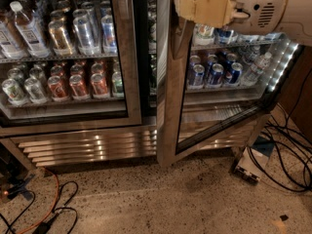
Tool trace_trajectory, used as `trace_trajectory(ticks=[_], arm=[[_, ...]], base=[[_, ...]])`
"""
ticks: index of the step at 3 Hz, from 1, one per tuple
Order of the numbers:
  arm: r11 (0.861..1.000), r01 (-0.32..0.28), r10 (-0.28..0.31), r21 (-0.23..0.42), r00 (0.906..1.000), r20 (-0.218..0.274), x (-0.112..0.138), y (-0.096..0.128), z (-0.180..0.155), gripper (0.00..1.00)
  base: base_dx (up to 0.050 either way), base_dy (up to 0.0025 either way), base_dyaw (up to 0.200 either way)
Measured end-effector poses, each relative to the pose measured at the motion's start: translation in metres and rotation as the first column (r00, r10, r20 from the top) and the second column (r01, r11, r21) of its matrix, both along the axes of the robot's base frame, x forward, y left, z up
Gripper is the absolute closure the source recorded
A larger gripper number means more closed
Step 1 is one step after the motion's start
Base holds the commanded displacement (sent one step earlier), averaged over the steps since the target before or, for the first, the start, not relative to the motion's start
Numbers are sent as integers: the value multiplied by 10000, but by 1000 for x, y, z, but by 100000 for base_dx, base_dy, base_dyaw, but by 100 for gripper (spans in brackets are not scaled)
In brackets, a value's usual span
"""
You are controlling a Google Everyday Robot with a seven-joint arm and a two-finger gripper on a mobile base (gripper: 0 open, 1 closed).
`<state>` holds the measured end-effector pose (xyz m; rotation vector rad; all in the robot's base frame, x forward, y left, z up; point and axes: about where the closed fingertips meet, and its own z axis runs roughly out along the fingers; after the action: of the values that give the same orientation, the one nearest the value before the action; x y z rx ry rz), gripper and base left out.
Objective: Open right fridge door
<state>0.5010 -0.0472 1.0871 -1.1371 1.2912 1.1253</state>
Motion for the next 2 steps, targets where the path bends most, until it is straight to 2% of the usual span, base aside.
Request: trace_trajectory(ticks=[1, 2], arm=[[10000, 0, 0, 0, 10000, 0, 7, -5, 0, 81], [10000, 1, -1, -1, 10000, 0, 8, -5, 0, 58]], base=[[0, 0, 0], [0, 0, 0]])
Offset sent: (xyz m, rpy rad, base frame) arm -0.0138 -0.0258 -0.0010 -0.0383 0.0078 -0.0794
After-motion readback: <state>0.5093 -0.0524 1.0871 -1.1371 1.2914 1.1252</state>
